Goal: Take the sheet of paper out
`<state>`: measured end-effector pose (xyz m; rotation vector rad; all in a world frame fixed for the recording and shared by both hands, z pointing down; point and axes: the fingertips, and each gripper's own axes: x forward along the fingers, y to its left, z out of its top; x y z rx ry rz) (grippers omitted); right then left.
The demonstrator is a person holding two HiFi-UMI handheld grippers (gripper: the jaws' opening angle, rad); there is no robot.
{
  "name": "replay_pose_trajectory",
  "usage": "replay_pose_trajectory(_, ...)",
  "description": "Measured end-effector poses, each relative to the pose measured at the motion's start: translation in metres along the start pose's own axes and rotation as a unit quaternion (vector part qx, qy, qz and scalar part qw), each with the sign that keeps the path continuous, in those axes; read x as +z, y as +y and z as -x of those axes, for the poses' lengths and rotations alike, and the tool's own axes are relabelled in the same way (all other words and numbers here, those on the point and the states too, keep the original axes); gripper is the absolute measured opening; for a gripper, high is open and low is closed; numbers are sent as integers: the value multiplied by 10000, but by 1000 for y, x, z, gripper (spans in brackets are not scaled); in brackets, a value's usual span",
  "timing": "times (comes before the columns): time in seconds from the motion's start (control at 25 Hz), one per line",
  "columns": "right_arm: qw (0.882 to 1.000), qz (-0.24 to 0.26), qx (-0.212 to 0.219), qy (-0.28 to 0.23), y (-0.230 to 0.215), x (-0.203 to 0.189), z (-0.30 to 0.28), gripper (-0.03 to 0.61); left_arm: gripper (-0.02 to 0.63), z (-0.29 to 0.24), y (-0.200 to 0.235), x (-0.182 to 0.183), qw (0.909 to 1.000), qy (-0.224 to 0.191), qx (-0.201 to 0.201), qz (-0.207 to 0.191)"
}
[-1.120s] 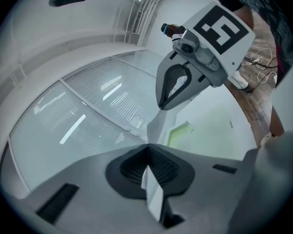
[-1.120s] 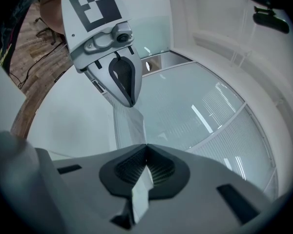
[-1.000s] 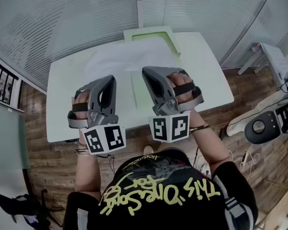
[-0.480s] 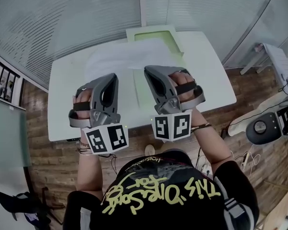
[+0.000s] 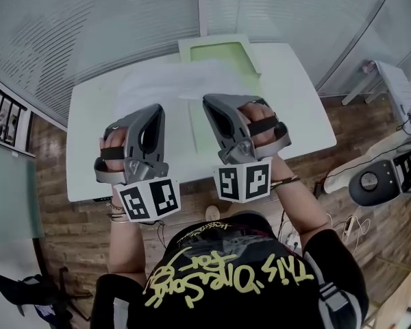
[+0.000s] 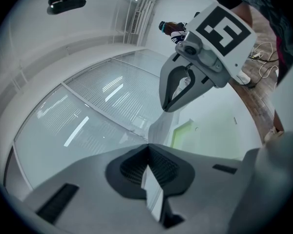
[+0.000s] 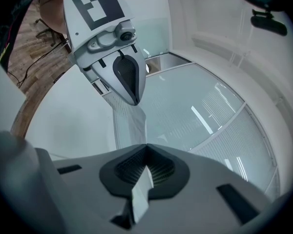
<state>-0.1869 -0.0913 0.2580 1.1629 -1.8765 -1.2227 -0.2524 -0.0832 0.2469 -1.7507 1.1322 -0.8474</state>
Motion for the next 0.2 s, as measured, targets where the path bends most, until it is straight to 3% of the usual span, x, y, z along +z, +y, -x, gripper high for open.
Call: replay_pose_trajectory(0.2,10000,27,-70,-15,-5,0,1,6,6,-2,4,2,10000,-13,58,-73)
